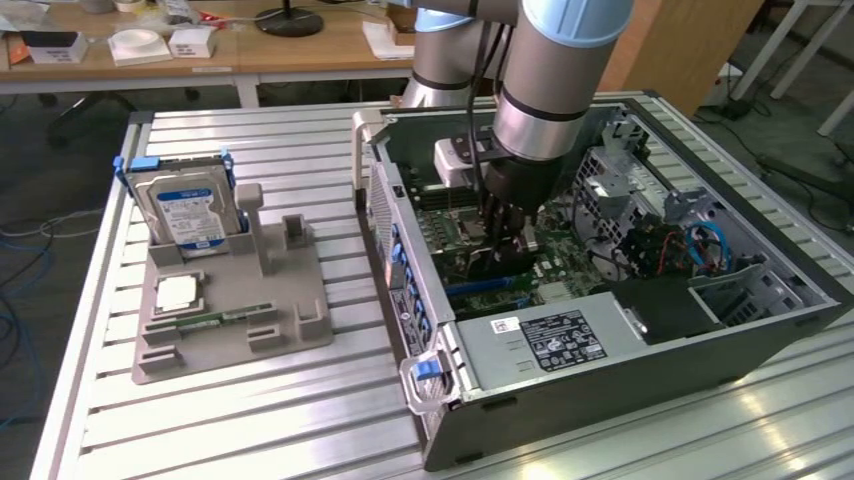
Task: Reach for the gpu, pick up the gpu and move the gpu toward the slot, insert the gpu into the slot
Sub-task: 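Insert the gpu into the slot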
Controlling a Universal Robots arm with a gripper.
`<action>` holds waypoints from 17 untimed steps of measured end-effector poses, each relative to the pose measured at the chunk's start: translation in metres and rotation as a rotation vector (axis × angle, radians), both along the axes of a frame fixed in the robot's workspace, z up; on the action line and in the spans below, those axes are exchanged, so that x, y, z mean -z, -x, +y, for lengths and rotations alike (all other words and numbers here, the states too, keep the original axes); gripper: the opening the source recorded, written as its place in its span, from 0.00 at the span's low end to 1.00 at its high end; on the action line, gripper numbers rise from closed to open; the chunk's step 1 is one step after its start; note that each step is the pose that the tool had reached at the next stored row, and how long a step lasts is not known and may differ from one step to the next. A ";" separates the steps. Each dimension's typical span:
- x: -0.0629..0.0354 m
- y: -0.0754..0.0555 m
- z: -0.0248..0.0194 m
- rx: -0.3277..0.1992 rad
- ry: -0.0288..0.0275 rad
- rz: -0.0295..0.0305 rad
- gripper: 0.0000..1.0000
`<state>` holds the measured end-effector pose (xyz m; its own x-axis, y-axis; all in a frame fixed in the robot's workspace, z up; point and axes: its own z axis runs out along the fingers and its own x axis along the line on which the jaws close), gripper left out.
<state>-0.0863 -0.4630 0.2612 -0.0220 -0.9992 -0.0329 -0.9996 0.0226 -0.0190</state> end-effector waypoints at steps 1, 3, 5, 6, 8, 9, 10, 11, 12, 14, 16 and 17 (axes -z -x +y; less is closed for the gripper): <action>0.0000 0.000 0.0000 0.000 0.0000 -0.0006 0.26; 0.0000 0.000 0.0000 0.000 0.0000 -0.0017 0.26; 0.0000 0.000 0.0000 0.000 0.0000 -0.0027 0.26; 0.0000 0.000 0.0000 0.000 0.0000 -0.0028 0.26; 0.0001 0.000 0.0000 0.000 0.0002 -0.0028 0.26; 0.0007 0.000 0.0000 0.000 0.0001 -0.0028 0.26; 0.0015 0.000 0.0000 0.000 0.0001 -0.0029 0.26; 0.0024 0.000 0.0000 0.000 0.0001 -0.0028 0.26; 0.0032 0.000 0.0000 0.000 0.0001 -0.0028 0.26; 0.0041 0.000 0.0000 0.000 0.0002 -0.0028 0.26; 0.0040 0.000 0.0000 0.000 0.0003 -0.0027 0.26; 0.0042 0.000 0.0000 0.000 0.0002 -0.0028 0.26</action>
